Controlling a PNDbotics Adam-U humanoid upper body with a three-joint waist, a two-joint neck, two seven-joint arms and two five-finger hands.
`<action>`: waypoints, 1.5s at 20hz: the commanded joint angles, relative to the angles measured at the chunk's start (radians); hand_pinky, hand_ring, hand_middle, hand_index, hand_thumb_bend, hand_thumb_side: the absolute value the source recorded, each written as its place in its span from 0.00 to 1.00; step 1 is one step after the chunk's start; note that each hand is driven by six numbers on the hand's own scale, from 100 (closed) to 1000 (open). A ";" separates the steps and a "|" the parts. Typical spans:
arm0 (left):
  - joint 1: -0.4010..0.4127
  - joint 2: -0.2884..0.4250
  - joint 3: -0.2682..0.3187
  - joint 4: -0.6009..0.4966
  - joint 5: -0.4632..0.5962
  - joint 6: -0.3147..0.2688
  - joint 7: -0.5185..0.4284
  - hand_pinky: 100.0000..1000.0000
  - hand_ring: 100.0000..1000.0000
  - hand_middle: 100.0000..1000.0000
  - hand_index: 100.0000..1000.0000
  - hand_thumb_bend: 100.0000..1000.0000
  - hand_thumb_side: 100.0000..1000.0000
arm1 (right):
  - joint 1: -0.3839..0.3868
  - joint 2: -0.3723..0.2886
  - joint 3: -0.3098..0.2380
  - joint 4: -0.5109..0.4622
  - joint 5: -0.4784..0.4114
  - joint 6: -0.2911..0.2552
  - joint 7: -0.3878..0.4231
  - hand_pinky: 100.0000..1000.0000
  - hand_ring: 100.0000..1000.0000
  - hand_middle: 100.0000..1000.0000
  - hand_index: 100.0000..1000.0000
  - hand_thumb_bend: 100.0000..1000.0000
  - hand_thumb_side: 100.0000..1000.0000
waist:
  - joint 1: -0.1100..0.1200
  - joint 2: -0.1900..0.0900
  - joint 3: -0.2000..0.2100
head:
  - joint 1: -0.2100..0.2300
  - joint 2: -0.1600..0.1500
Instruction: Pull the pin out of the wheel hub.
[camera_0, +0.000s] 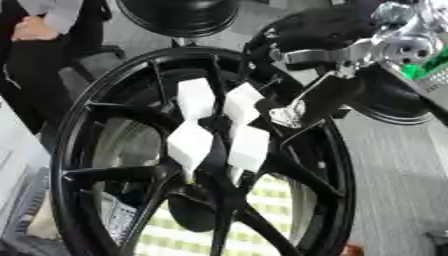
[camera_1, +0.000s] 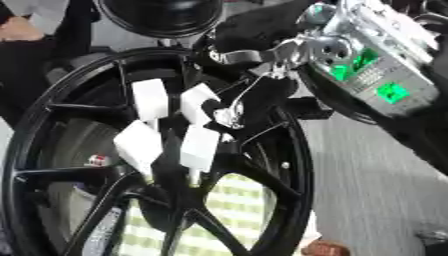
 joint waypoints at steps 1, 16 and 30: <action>-0.011 0.025 -0.001 -0.017 0.002 -0.002 -0.004 0.82 0.72 0.75 0.82 0.03 0.92 | -0.010 -0.014 -0.024 0.009 0.009 -0.004 -0.028 0.97 0.90 0.81 0.84 0.00 0.52 | 0.007 -0.012 0.003 | -0.004 -0.016; -0.015 0.027 -0.003 -0.017 0.000 0.002 -0.010 0.82 0.72 0.75 0.81 0.03 0.93 | 0.004 -0.010 -0.025 0.050 -0.022 -0.059 -0.002 0.96 0.92 0.84 0.86 0.05 0.45 | -0.005 0.004 0.013 | 0.000 -0.012; -0.020 0.029 -0.007 -0.017 0.000 0.004 -0.017 0.82 0.73 0.75 0.81 0.02 0.92 | 0.047 -0.023 -0.027 0.065 -0.020 -0.070 -0.002 0.96 0.92 0.85 0.87 0.11 0.43 | -0.011 0.014 0.020 | 0.000 -0.020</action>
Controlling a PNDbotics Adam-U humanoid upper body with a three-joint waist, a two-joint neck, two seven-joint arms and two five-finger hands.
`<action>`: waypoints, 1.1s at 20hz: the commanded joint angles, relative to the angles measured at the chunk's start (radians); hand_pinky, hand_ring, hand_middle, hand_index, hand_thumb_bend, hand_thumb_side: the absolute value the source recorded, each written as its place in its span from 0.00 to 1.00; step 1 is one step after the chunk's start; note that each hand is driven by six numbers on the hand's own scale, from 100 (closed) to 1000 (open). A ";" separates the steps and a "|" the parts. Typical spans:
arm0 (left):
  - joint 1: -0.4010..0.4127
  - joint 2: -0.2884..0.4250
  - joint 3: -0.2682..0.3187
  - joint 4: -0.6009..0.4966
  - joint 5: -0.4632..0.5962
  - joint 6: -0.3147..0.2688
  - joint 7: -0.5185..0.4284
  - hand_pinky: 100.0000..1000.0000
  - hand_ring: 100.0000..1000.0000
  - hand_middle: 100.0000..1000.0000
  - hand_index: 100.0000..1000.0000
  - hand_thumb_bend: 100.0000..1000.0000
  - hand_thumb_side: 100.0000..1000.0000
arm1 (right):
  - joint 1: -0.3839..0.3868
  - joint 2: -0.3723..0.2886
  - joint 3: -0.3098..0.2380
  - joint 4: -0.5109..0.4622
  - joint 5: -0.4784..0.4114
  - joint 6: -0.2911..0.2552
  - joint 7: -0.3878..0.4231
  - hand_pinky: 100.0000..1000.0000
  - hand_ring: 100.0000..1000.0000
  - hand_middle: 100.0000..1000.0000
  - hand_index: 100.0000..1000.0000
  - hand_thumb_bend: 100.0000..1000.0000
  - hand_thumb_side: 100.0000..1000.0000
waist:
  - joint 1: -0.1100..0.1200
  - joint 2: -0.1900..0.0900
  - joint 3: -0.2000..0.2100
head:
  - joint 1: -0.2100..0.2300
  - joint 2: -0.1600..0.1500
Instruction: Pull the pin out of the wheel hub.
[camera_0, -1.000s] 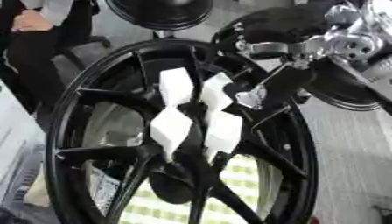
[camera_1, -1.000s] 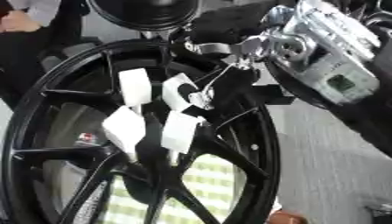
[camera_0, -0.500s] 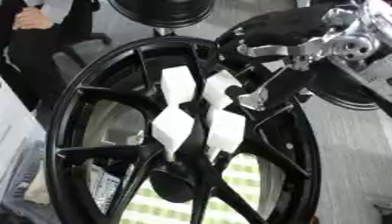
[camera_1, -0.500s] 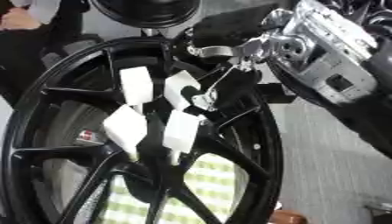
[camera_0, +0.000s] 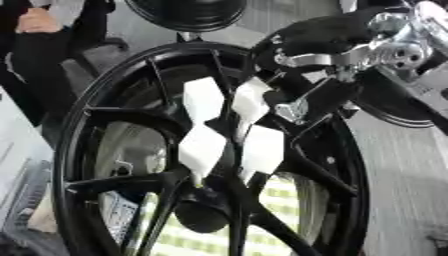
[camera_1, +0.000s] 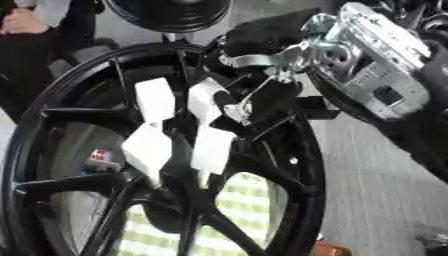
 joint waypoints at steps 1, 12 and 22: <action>-0.005 0.021 -0.001 -0.017 0.000 0.000 -0.005 0.82 0.73 0.75 0.81 0.02 0.93 | 0.015 -0.037 -0.009 -0.013 -0.006 -0.001 -0.005 0.96 0.92 0.86 0.88 0.10 0.45 | 0.008 -0.012 0.001 | 0.000 -0.008; 0.000 0.023 -0.002 -0.017 0.001 0.005 -0.013 0.82 0.73 0.74 0.81 0.03 0.93 | 0.031 -0.082 -0.078 -0.089 -0.004 0.051 -0.067 0.98 0.92 0.86 0.89 0.10 0.36 | 0.007 -0.021 -0.004 | 0.004 -0.012; 0.001 0.024 -0.005 -0.017 0.003 0.007 -0.019 0.82 0.73 0.74 0.81 0.03 0.93 | 0.027 -0.087 -0.081 -0.104 0.009 0.040 -0.077 0.98 0.93 0.87 0.90 0.23 0.29 | 0.006 -0.025 -0.004 | 0.005 -0.027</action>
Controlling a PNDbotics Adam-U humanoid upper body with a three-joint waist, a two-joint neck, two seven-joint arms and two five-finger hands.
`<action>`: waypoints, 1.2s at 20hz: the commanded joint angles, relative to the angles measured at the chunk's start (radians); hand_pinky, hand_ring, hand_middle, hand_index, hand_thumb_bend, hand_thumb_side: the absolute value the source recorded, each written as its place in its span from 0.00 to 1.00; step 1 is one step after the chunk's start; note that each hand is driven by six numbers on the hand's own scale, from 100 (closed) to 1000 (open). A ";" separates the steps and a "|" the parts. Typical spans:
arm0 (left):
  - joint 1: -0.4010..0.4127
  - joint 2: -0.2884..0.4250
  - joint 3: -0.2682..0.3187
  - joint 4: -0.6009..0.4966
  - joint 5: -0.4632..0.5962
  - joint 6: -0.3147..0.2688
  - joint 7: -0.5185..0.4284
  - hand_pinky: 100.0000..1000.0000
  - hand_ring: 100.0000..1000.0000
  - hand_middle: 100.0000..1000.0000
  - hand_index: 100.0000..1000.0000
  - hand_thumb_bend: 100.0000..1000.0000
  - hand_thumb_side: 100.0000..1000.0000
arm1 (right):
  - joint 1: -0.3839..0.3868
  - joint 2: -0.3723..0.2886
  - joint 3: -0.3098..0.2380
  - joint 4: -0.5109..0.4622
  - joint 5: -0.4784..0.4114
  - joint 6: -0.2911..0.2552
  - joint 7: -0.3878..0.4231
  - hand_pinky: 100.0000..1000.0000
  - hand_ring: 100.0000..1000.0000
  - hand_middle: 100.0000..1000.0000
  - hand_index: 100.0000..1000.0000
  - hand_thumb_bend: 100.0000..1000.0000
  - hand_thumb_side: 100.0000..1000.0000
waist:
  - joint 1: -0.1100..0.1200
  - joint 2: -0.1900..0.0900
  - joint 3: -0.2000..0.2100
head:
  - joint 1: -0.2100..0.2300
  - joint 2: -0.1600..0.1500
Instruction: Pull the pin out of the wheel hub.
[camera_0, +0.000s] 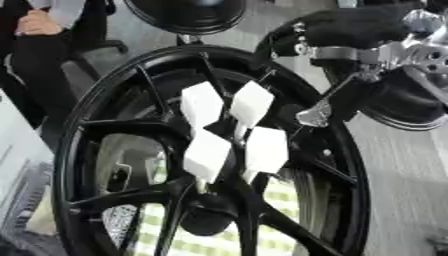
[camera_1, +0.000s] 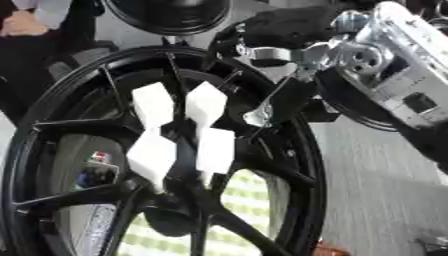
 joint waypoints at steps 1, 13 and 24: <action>0.000 0.024 -0.001 -0.017 0.003 0.000 -0.005 0.82 0.73 0.74 0.81 0.03 0.93 | -0.017 -0.033 -0.018 -0.014 0.010 -0.009 -0.004 0.98 0.93 0.87 0.90 0.23 0.29 | 0.009 -0.024 0.000 | 0.001 -0.018; -0.008 0.026 -0.006 -0.017 0.006 0.003 -0.013 0.83 0.73 0.74 0.81 0.03 0.93 | -0.022 -0.018 0.005 0.002 0.005 -0.032 0.018 0.98 0.93 0.86 0.88 0.20 0.33 | 0.002 -0.020 0.009 | -0.004 -0.020; -0.015 0.028 -0.007 -0.017 0.006 0.002 -0.016 0.83 0.73 0.74 0.80 0.02 0.93 | -0.017 -0.003 0.019 0.037 0.012 -0.048 0.016 0.97 0.93 0.86 0.88 0.19 0.30 | -0.006 -0.009 0.019 | -0.002 -0.027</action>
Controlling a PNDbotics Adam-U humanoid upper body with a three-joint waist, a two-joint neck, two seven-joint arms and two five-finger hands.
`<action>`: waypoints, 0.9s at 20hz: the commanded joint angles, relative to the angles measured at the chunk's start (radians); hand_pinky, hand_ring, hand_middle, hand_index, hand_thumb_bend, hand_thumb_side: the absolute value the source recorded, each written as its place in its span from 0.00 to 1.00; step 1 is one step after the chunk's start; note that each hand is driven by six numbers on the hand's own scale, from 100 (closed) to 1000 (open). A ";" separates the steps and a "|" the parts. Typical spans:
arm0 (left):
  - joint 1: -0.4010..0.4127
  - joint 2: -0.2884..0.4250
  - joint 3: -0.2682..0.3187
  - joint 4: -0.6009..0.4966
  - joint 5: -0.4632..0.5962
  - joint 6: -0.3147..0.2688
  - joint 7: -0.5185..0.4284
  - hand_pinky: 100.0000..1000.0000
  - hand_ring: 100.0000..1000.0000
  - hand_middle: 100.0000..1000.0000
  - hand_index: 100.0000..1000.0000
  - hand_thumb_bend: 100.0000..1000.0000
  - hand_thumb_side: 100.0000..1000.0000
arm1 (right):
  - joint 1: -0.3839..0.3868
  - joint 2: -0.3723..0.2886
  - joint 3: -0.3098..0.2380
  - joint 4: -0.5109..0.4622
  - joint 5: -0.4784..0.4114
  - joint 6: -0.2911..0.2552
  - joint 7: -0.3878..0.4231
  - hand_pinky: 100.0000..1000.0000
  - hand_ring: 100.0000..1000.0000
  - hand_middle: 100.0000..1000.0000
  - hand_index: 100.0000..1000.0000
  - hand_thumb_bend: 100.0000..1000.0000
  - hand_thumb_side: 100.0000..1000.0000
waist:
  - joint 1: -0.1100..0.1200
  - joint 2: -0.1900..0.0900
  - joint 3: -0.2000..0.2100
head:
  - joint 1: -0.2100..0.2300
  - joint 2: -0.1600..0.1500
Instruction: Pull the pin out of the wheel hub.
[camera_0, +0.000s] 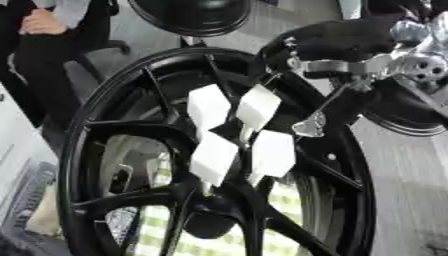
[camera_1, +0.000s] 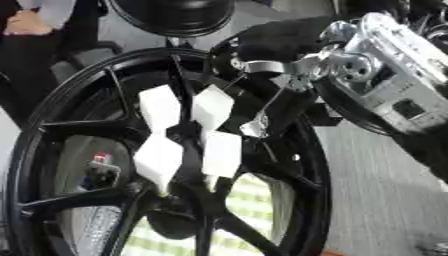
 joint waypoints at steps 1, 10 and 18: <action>-0.010 0.021 0.000 -0.017 0.005 -0.002 -0.004 0.83 0.73 0.74 0.80 0.03 0.93 | -0.010 -0.012 -0.007 0.007 0.010 -0.006 -0.006 0.97 0.93 0.86 0.88 0.19 0.30 | 0.008 -0.014 0.003 | 0.001 -0.019; -0.014 0.022 0.000 -0.017 0.005 -0.001 -0.006 0.83 0.73 0.74 0.80 0.03 0.93 | -0.011 -0.002 0.002 0.024 0.006 -0.020 -0.019 0.97 0.93 0.86 0.88 0.16 0.32 | 0.000 -0.006 0.012 | -0.001 -0.021; -0.018 0.023 -0.002 -0.017 0.008 0.001 -0.010 0.83 0.74 0.74 0.80 0.03 0.93 | -0.011 0.004 0.008 0.036 0.012 -0.026 -0.024 0.97 0.92 0.79 0.82 0.16 0.27 | -0.002 -0.003 0.015 | 0.000 -0.021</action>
